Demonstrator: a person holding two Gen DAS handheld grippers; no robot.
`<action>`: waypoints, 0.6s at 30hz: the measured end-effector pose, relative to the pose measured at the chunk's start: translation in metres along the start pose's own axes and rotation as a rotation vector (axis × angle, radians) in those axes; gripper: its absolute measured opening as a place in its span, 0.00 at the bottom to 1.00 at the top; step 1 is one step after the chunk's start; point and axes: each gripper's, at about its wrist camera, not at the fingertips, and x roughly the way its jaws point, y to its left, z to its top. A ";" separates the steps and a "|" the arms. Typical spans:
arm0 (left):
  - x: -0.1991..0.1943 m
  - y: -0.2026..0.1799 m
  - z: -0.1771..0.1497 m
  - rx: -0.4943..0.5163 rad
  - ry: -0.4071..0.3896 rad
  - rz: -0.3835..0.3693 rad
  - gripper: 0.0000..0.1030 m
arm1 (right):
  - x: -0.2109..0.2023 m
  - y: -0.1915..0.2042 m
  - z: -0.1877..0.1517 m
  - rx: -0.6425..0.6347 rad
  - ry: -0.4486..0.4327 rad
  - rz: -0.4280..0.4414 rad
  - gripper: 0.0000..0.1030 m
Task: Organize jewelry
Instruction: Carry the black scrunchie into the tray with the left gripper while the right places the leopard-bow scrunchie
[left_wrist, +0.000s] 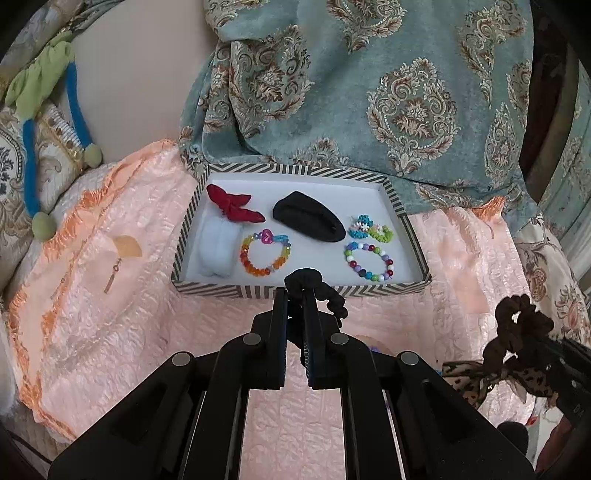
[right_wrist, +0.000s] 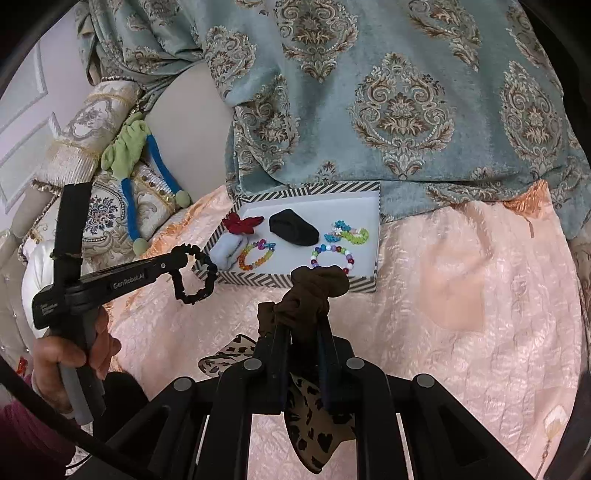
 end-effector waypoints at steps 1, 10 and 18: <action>0.001 -0.001 0.001 0.006 -0.001 0.004 0.06 | 0.001 0.000 0.002 -0.004 0.000 -0.003 0.12; 0.019 -0.001 0.012 0.031 0.000 0.034 0.06 | 0.016 0.003 0.029 -0.050 -0.003 -0.030 0.12; 0.041 0.003 0.030 0.001 0.024 0.004 0.06 | 0.037 -0.005 0.057 -0.048 -0.010 -0.048 0.12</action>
